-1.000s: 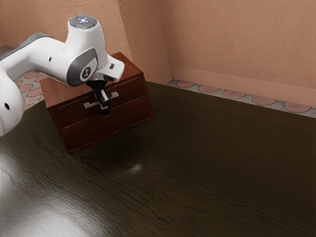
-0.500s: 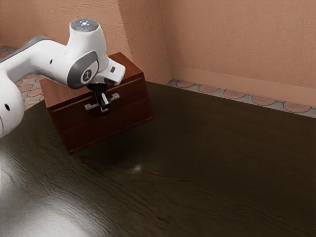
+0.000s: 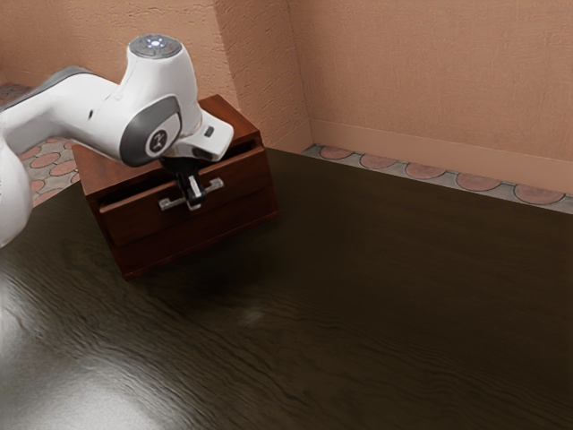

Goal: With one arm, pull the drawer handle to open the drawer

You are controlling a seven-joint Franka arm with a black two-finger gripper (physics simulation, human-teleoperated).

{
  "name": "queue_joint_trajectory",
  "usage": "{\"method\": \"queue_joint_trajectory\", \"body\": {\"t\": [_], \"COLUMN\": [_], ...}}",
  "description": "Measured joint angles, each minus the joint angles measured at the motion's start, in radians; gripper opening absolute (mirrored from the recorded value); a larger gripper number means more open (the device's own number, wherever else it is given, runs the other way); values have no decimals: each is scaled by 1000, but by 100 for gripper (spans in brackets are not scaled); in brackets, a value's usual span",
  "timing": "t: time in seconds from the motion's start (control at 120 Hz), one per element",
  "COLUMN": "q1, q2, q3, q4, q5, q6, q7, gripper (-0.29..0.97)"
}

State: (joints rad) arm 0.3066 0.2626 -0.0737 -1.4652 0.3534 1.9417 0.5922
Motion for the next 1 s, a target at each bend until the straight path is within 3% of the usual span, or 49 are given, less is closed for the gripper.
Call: {"method": "queue_joint_trajectory", "body": {"t": [1.0], "q1": [3], "q2": [-215], "q3": [-98], "q4": [-266], "q5": [-4], "q6": [1], "q7": [-38], "gripper": [5]}}
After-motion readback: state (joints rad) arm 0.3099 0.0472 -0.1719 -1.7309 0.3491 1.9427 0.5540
